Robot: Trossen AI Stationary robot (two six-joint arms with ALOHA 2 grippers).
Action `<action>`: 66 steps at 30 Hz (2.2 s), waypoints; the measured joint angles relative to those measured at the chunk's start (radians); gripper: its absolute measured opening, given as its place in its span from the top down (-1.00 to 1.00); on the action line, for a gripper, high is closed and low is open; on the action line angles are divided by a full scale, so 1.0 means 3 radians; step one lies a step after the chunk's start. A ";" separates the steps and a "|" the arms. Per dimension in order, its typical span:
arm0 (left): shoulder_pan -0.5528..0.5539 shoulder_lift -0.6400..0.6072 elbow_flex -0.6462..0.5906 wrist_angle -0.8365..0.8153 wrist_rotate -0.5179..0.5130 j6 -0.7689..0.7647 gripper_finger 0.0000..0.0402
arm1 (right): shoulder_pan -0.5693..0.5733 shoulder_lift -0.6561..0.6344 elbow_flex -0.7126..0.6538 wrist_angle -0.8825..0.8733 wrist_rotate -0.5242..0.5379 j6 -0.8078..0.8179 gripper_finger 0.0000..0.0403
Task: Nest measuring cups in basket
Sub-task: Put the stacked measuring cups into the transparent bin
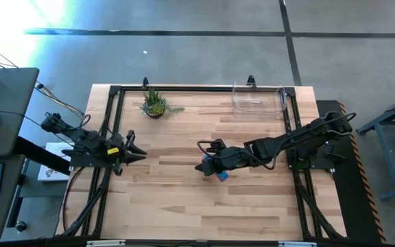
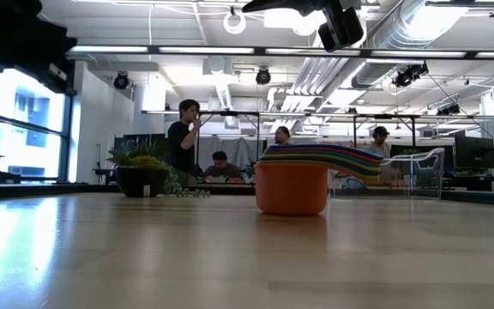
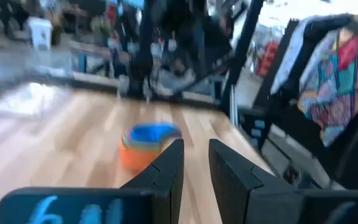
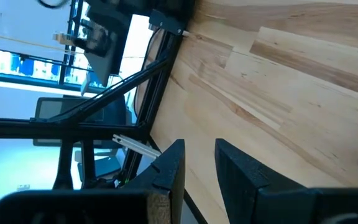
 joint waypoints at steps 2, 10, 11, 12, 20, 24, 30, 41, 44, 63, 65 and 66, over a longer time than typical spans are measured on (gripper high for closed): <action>0.0000 0.0004 -0.0111 0.0009 0.0062 -0.0063 0.68 | 0.0000 0.0000 0.0000 0.0001 -0.0039 -0.0001 0.60; 0.0003 0.0042 -0.0234 0.0251 0.0401 -0.0078 0.68 | 0.0000 0.0000 0.0000 -0.0014 -0.0173 -0.0028 0.60; 0.0003 0.0057 -0.0233 0.0261 0.0397 -0.0077 0.68 | 0.0000 0.0000 0.0000 -0.0016 -0.0182 -0.0086 0.60; 0.0003 0.0075 -0.0232 0.0261 0.0386 -0.0077 0.68 | 0.0003 0.0000 0.0000 -0.0016 -0.0183 -0.0155 0.60; 0.0003 0.0106 -0.0232 0.0254 0.0399 -0.0130 0.68 | 0.0086 0.0001 0.0000 0.0023 -0.0158 -0.0715 0.60; 0.0003 0.0109 -0.0232 0.0253 0.0400 -0.0132 0.68 | 0.0088 -0.0006 0.0000 0.0029 -0.0155 -0.0919 0.60; 0.0003 0.0109 -0.0232 0.0252 0.0400 -0.0133 0.68 | 0.0051 -0.0008 0.0013 0.0244 -0.0212 -0.1268 0.60; 0.0003 0.0109 -0.0232 0.0252 0.0400 -0.0132 0.68 | -0.0017 -0.0008 0.1392 -0.1684 0.0267 -0.1905 0.60; 0.0003 0.0109 -0.0232 0.0252 0.0400 -0.0133 0.68 | -0.0017 0.0014 0.1721 -0.2331 0.0475 -0.1787 0.60; 0.0003 0.0109 -0.0231 0.0252 0.0400 -0.0134 0.66 | -0.0055 0.0552 0.1982 -0.3864 -0.0270 -0.0815 0.60; 0.0003 0.0108 -0.0231 0.0252 0.0400 -0.0132 0.66 | -0.0055 0.0656 0.1981 -0.3874 -0.0291 -0.0816 0.60; 0.0003 0.0109 -0.0230 0.0252 0.0401 -0.0133 0.66 | -0.0055 0.0700 0.1980 -0.3885 -0.0292 -0.0818 0.60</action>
